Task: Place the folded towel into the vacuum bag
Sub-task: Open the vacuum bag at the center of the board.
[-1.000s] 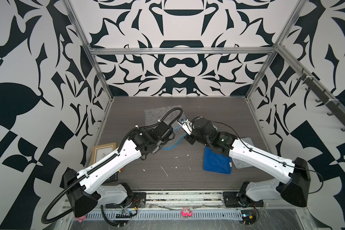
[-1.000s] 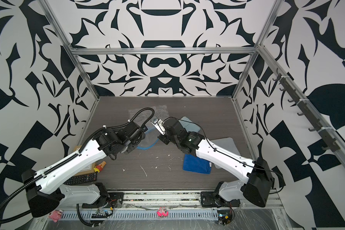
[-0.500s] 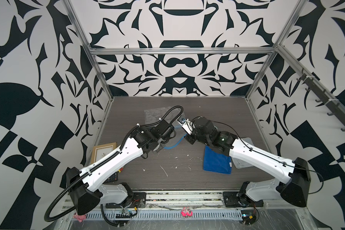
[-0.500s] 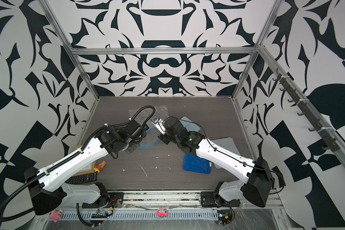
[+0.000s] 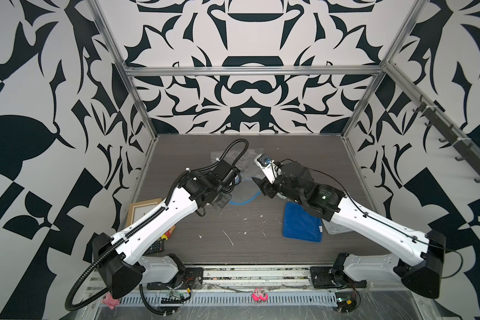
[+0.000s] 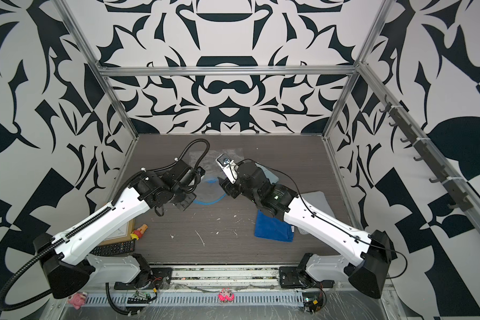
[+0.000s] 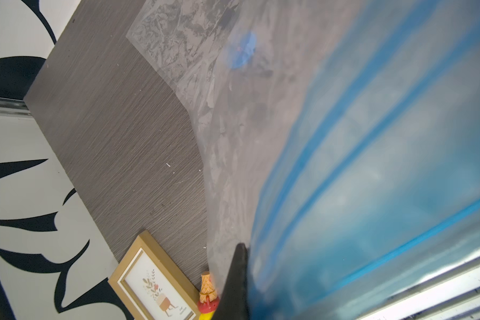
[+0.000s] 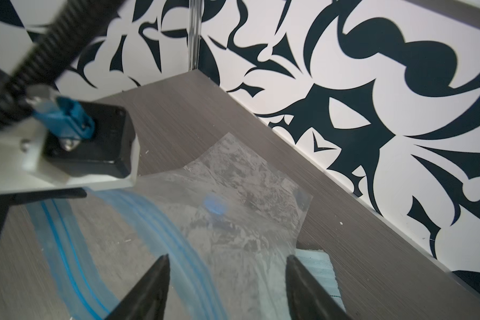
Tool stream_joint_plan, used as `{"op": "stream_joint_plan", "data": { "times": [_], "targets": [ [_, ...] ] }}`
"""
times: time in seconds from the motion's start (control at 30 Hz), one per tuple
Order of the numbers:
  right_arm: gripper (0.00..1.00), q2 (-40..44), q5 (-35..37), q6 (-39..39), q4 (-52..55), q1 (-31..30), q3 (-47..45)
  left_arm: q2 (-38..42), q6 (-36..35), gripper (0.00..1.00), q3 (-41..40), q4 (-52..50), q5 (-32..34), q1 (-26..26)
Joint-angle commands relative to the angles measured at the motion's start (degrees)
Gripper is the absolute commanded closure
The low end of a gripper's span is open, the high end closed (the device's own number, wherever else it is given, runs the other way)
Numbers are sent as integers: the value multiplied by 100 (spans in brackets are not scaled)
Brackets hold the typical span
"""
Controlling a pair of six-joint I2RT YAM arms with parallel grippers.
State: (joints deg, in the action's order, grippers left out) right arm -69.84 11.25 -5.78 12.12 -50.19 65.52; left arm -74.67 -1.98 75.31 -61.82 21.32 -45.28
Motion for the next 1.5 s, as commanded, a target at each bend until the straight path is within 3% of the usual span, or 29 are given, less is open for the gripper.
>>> {"op": "stream_joint_plan", "data": {
  "times": [0.0,0.2,0.33,0.5,0.6,0.77,0.97,1.23,1.47],
  "targets": [
    [24,489,449,707,-276,76,233,-1,297,100,186,-82,-145,36],
    [19,1168,852,2307,392,89,312,-3,794,100,330,-97,-101,45],
    [19,1517,755,3675,1198,87,231,-16,1036,100,432,-162,-150,45],
    [20,1958,-223,5175,813,58,-754,-73,1450,100,724,-406,66,45],
    [20,1991,-458,5623,454,10,-1285,-52,1970,100,702,-425,162,45],
    [14,1553,-675,5749,-32,-157,-1412,47,2604,100,538,-279,144,36],
    [7,693,-680,5368,-361,-161,-971,566,2721,100,407,-112,406,-50],
    [9,-751,-1065,4964,-661,18,-39,920,2638,100,591,-85,908,-232],
    [13,-1372,-1485,4671,-780,359,548,779,2649,100,840,-208,1602,-535]
  ]
}}
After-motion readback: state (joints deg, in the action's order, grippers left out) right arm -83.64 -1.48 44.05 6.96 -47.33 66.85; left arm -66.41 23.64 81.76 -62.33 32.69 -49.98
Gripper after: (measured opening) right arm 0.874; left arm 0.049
